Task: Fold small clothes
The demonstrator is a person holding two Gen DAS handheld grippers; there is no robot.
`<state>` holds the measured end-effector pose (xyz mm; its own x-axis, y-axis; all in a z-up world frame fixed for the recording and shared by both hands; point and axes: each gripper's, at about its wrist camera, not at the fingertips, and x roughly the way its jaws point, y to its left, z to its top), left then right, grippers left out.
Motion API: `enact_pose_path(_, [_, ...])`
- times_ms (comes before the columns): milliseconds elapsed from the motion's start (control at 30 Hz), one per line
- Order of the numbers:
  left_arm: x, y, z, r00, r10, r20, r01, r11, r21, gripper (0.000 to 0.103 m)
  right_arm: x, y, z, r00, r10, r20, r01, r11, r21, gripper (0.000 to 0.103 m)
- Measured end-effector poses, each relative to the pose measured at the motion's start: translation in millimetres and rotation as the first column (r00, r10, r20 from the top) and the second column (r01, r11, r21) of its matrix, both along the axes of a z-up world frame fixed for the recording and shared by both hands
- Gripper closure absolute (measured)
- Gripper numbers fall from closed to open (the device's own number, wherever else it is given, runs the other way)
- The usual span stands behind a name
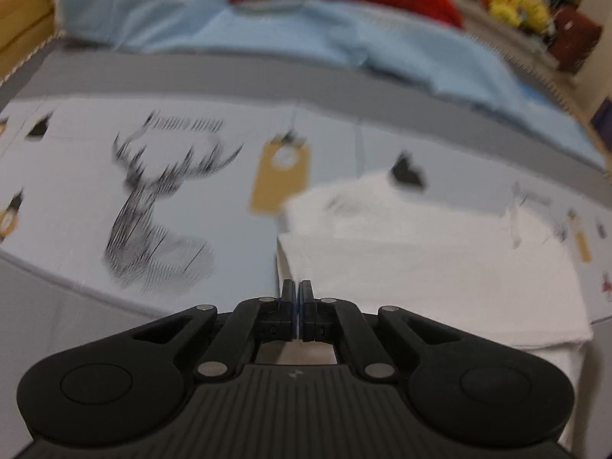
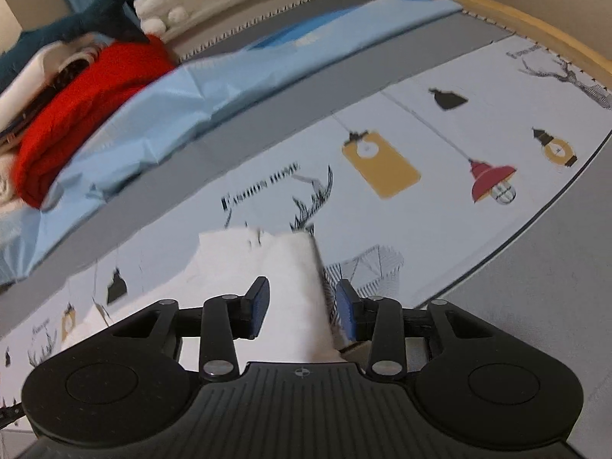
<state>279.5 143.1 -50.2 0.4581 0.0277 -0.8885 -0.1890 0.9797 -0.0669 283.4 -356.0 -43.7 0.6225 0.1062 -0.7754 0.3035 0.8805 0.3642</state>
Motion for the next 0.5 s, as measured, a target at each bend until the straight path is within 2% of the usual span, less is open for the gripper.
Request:
enact_pose_path(67, [1,6,-8,0.999,0.005,-0.041,-0.005,1.000,0.009,0.097,3,6,-10,0.999,0.018,-0.041,-0.019,1.000,-0.006,0.056])
enact_pose_path(167, [0,17,1,0.998,0.065,0.025,-0.065,0.998,-0.020,0.088,9,17,-29,0.992,0.064,-0.109,-0.068,0.997,-0.030,0.053])
enact_pose_path(267, [4,21,-1,0.997,0.067,0.024,-0.066,0.996,-0.064,0.087,13,28,-49,0.979,0.115,-0.166,-0.127,0.990,-0.060,0.052])
enact_pose_path(367, [9,17,-8,0.999,0.045,0.006,-0.045,0.997,-0.060,0.087,14,35,-68,0.964,0.156,-0.215,-0.178,0.980,-0.084,0.053])
enact_pose_path(400, [10,14,-9,0.999,0.034,0.005,-0.034,0.998,-0.055,0.087,14,37,-74,0.958,0.177,-0.224,-0.200,0.976,-0.083,0.070])
enact_pose_path(433, [11,11,-8,1.000,0.023,0.007,-0.023,0.998,-0.051,0.087,13,38,-75,0.957,0.191,-0.219,-0.213,0.974,-0.079,0.073])
enact_pose_path(500, [12,8,-8,1.000,0.004,0.011,-0.003,0.999,-0.049,0.087,10,32,-68,0.967,0.172,-0.187,-0.186,0.981,-0.061,0.090])
